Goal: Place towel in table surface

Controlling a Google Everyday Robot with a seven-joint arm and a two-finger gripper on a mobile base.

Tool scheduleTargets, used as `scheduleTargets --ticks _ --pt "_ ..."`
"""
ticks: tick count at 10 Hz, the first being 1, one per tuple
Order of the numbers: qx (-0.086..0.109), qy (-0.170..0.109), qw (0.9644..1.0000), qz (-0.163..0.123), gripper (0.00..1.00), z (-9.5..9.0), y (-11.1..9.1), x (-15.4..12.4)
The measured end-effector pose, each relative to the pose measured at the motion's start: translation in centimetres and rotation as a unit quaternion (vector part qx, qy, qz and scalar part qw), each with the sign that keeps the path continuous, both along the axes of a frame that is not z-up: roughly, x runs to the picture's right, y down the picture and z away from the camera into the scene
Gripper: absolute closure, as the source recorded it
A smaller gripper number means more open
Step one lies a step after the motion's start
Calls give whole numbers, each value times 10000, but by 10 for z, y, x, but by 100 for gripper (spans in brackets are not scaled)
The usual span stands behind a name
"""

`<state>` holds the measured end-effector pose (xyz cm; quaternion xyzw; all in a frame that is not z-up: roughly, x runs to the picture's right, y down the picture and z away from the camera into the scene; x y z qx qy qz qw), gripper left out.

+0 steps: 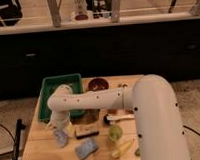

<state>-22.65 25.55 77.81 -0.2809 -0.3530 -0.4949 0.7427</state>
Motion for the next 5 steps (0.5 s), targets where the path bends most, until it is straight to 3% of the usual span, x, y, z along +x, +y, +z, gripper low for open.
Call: scheduleTargets --ticks 3,5 --pt "-50 67 9999 56 20 20 -14 2" --pt "-80 95 9999 69 20 23 -14 2"
